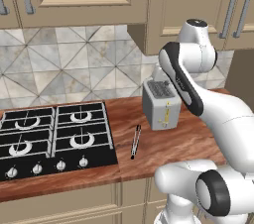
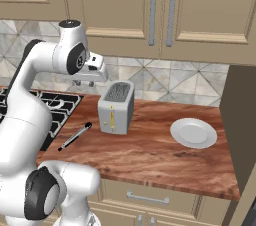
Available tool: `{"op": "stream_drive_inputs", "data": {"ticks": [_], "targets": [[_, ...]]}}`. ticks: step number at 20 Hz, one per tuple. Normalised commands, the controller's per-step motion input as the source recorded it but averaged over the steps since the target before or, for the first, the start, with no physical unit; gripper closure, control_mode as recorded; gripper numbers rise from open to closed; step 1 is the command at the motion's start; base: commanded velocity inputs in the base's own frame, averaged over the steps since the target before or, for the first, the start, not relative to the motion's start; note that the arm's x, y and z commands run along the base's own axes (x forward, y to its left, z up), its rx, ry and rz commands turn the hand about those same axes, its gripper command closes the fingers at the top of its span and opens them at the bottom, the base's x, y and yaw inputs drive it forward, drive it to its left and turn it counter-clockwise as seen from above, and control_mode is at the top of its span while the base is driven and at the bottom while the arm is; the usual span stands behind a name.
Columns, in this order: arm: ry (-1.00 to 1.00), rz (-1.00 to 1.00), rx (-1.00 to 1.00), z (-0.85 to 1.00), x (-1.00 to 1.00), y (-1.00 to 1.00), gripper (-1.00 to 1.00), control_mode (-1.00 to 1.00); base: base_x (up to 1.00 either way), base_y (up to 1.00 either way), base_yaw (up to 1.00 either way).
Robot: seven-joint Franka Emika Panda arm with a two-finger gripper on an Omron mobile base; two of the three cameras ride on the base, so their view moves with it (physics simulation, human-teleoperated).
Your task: Pick up the tongs from the counter and place them near the plate next to the oven.
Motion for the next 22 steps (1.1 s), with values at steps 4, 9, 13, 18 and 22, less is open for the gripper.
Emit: {"op": "stream_drive_inputs", "data": {"ticks": [4,9,13,18,22], "targets": [[0.0,0.0,0.0,0.0,-0.07,0.0,-1.0,-1.0,0.0,0.0,0.0],[0.0,0.0,0.0,-0.09,-0.12,0.13,-1.0,-1.0,0.0,0.0,0.0],[0.01,0.0,0.0,-0.25,-0.06,0.33,-1.0,-1.0,0.0,0.0,0.0],[0.06,-0.04,0.0,-0.48,-0.01,0.43,-1.0,-1.0,0.0,0.0,0.0],[0.12,-0.14,0.0,-0.72,0.0,0.36,-1.0,-1.0,0.0,0.0,0.0]]}}
